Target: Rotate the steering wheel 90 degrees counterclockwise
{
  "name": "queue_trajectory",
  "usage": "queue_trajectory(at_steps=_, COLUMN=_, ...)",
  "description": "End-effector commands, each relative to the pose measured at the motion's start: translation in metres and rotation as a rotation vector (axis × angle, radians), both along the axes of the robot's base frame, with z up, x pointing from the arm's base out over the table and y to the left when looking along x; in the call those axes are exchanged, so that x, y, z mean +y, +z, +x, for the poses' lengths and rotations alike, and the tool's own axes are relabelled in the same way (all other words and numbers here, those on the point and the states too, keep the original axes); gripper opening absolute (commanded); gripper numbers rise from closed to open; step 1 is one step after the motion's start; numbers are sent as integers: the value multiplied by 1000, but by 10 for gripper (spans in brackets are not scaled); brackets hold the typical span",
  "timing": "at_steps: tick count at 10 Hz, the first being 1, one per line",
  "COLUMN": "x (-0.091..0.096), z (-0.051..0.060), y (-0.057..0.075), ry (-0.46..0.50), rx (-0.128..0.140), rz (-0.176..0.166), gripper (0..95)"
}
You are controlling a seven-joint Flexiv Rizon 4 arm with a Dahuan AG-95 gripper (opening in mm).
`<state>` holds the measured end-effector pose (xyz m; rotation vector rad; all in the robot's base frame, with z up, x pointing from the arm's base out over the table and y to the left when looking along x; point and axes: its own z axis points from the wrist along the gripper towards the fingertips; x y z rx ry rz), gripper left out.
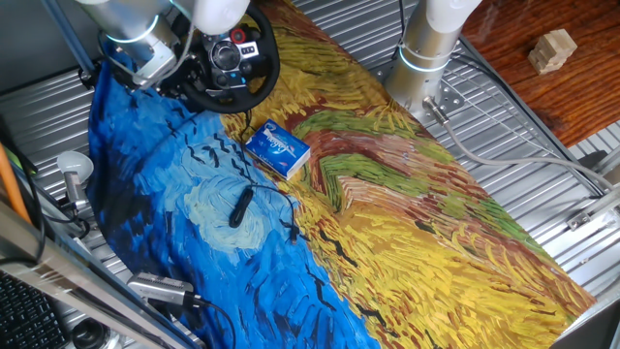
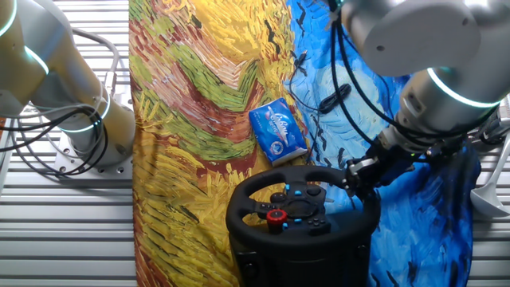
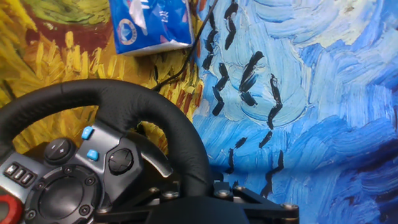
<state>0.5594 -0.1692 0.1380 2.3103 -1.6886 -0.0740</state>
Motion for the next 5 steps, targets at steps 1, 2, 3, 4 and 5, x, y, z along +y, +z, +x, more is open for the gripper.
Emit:
queue_trajectory(at_steps=1, x=-1, z=0, y=1, ry=14, rx=14, rz=7, gripper=0)
queue_trajectory(at_steps=2, x=-1, z=0, y=-1, ry=23, rx=24, rz=21, gripper=0)
queue_trajectory(at_steps=3, x=0, z=0, y=-3, ry=29, rx=34, rz=38, gripper=0)
queue_trajectory(at_steps=4, x=1, z=0, y=-3, ry=35, rx=43, rz=48, gripper=0)
queue_trajectory(at_steps=5, x=1, z=0, y=-3, ry=39, rx=46, rz=59, gripper=0)
